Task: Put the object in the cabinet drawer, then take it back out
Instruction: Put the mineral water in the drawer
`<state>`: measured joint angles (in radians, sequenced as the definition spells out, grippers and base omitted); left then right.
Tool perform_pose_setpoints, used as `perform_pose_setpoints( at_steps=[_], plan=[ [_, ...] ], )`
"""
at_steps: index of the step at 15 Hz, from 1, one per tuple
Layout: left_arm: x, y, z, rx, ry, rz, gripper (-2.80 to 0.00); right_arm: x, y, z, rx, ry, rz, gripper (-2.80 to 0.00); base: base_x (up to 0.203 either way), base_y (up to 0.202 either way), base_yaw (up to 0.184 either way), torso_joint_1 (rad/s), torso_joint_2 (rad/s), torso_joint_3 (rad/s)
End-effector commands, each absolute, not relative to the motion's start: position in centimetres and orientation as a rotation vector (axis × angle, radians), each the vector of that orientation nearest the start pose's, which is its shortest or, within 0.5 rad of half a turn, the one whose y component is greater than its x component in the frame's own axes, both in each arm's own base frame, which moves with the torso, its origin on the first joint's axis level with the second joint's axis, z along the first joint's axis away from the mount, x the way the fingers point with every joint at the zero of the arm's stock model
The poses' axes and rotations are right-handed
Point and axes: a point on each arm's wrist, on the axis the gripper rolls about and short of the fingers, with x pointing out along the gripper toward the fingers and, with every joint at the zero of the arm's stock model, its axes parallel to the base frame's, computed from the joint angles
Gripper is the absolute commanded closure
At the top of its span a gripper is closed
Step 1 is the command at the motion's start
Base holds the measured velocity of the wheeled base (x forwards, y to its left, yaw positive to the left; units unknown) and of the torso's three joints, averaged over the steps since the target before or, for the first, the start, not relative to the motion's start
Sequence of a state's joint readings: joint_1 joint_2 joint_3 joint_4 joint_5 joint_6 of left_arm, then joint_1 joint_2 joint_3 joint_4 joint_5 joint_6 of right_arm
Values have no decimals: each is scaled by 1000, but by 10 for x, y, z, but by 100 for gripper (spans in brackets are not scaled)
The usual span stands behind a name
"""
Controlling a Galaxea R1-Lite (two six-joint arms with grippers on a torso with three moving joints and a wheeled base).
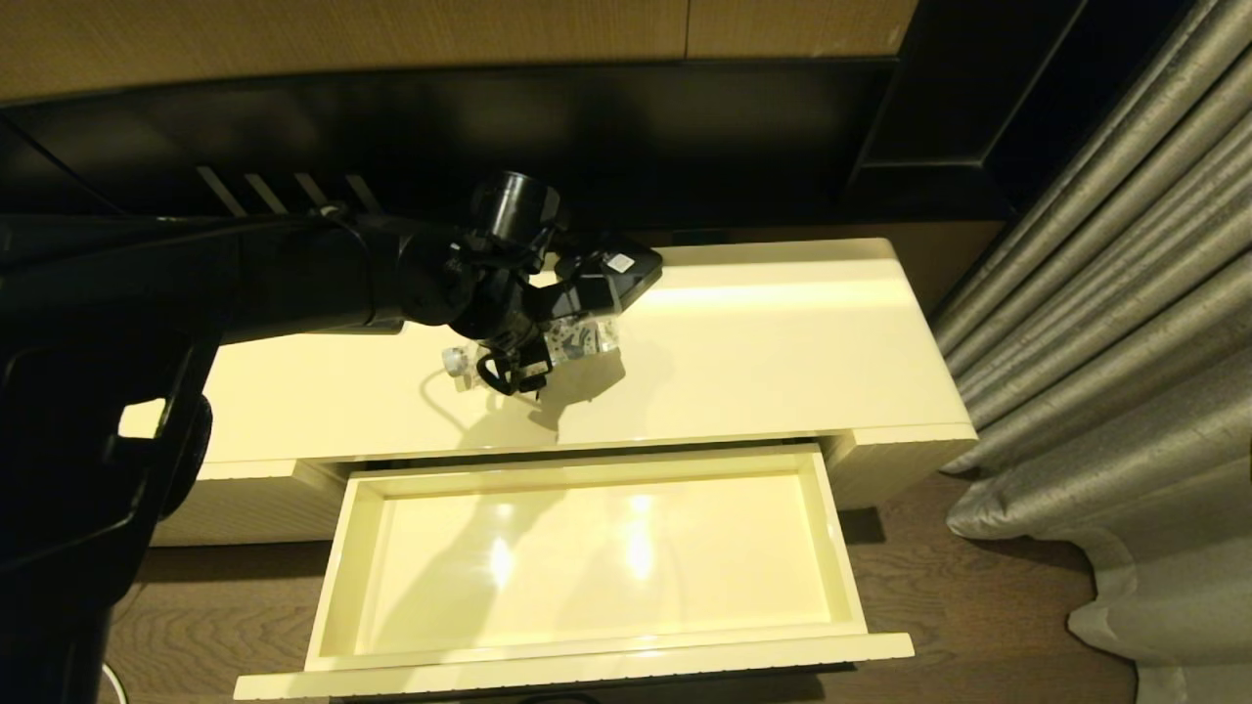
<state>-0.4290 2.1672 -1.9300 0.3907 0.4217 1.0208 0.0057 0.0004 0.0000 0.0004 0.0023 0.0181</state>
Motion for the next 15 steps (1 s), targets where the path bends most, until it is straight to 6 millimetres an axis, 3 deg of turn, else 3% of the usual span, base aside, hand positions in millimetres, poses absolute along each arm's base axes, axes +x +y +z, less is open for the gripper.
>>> perform_pose_setpoints(
  at_steps=[1,10,11,15],
  plan=[
    [406,-171,219,1276,531,-301,-280,-23,0,76,18,2,9,0,0,0,0,0,0,0],
    [415,-167,210,1281,538,-292,-280,-23,0,76,18,2,9,0,0,0,0,0,0,0],
    [416,-165,209,1281,542,-288,0,-23,0,76,18,2,9,0,0,0,0,0,0,0],
    [416,-164,209,1280,544,-286,0,-23,0,76,18,2,9,0,0,0,0,0,0,0]
  ],
)
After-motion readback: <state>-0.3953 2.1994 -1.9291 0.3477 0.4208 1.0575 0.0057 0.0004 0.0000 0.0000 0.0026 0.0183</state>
